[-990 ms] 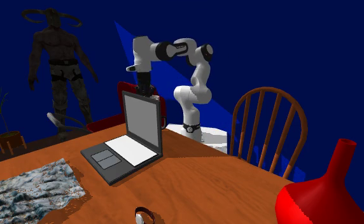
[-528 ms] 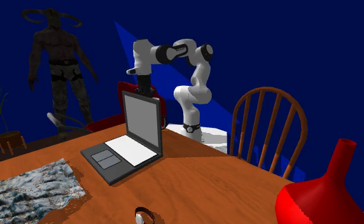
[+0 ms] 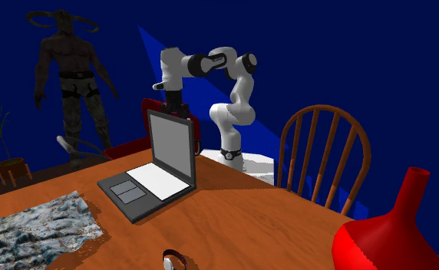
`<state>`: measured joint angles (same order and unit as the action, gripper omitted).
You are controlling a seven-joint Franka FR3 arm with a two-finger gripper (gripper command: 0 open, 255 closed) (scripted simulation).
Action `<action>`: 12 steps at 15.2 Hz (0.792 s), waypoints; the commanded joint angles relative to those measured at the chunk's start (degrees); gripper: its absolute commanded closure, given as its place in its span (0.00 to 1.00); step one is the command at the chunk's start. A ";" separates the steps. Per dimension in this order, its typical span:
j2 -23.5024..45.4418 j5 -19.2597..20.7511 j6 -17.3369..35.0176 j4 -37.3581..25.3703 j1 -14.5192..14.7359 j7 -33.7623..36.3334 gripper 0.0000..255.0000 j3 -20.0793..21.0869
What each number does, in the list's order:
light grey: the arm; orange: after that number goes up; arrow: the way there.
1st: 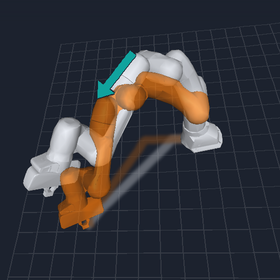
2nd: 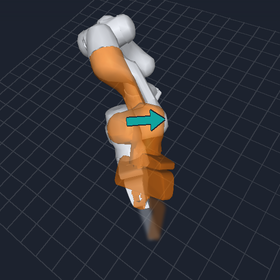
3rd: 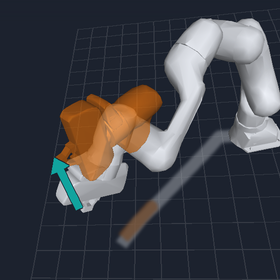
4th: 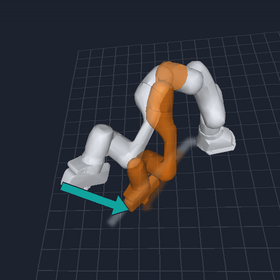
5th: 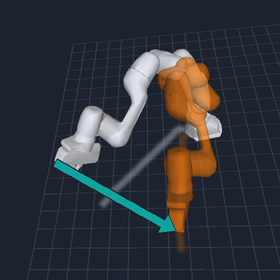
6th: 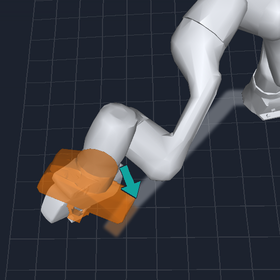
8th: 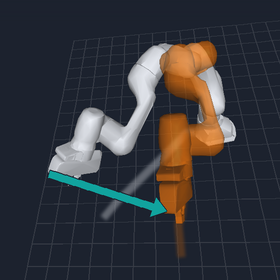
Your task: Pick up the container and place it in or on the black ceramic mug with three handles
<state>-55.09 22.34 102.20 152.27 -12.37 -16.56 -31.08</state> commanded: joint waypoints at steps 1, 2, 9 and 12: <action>0.01 -0.02 0.05 0.05 0.02 0.05 0.00 0.02; -0.11 -0.68 -1.84 -1.73 0.26 -0.06 0.00 0.75; 0.10 -2.39 -6.85 -6.98 0.92 -0.38 0.00 2.56; 0.10 -2.39 -6.85 -6.98 0.92 -0.38 0.00 2.56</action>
<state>-54.99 19.96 95.36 145.29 -11.45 -16.95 -28.53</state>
